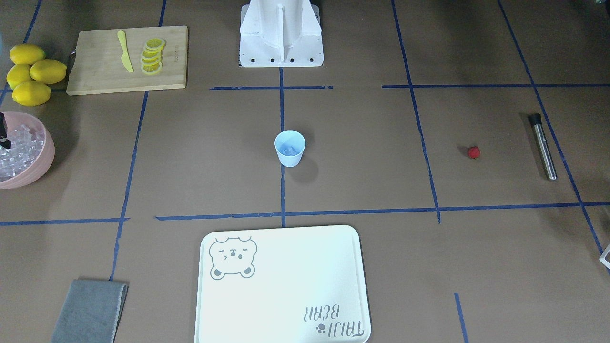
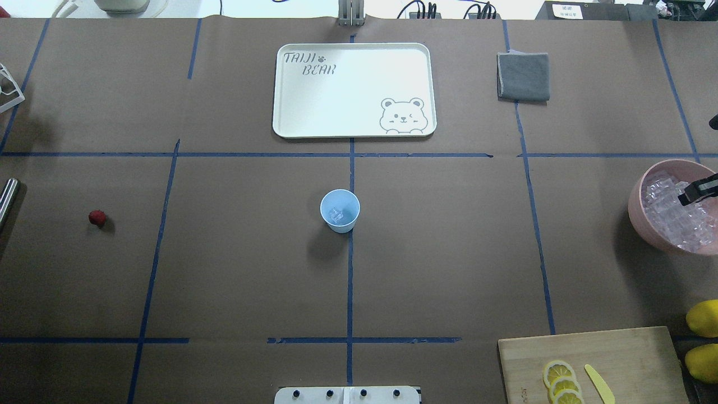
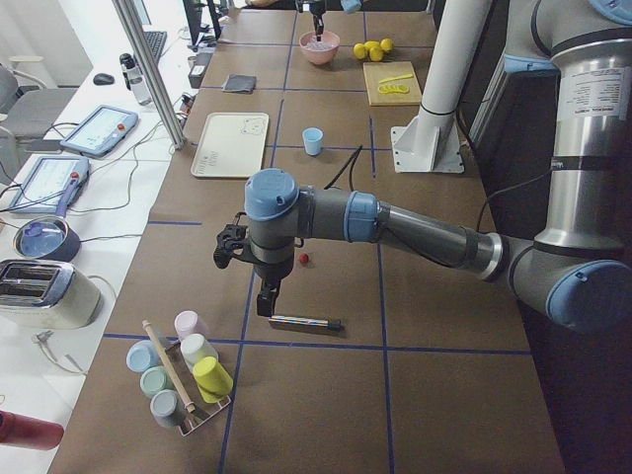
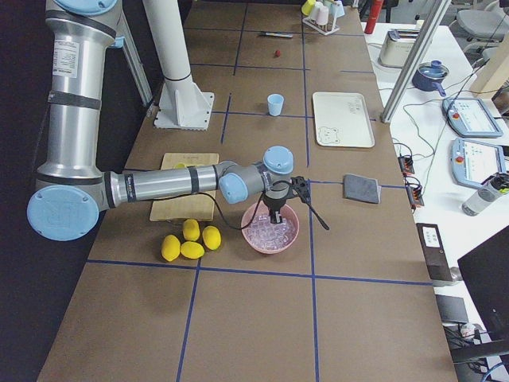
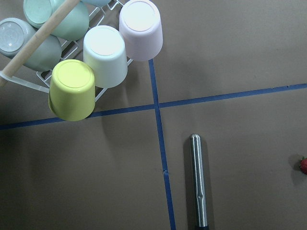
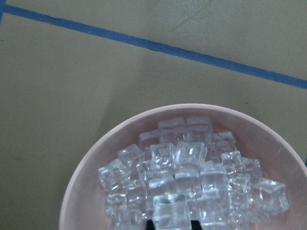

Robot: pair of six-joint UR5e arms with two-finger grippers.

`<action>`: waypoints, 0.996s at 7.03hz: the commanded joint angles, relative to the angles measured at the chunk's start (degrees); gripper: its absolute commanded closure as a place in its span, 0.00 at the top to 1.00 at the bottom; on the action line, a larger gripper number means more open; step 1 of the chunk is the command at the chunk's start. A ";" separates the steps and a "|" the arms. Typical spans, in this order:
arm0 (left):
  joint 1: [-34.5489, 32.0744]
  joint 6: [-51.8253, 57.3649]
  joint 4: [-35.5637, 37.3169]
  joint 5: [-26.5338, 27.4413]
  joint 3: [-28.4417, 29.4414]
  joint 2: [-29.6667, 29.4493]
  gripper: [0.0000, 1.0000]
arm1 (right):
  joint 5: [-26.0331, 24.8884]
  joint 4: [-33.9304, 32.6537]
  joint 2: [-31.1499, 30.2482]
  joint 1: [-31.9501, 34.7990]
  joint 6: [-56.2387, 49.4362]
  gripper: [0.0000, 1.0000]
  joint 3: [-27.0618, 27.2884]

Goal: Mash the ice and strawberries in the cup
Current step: 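Close the right gripper on an ice cube and lift it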

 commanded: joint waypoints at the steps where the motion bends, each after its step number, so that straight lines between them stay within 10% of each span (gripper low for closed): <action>1: 0.01 0.00 0.10 -0.01 -0.02 0.09 1.00 | 0.02 -13.41 1.35 1.53 0.35 0.00 12.18; 4: 0.01 0.00 0.19 -0.01 0.07 0.09 1.00 | 0.28 -30.74 18.97 -0.91 1.40 0.00 13.37; 7: 0.01 0.00 0.28 -0.01 0.07 0.09 1.00 | -1.47 -37.75 37.26 -14.06 24.86 0.00 10.76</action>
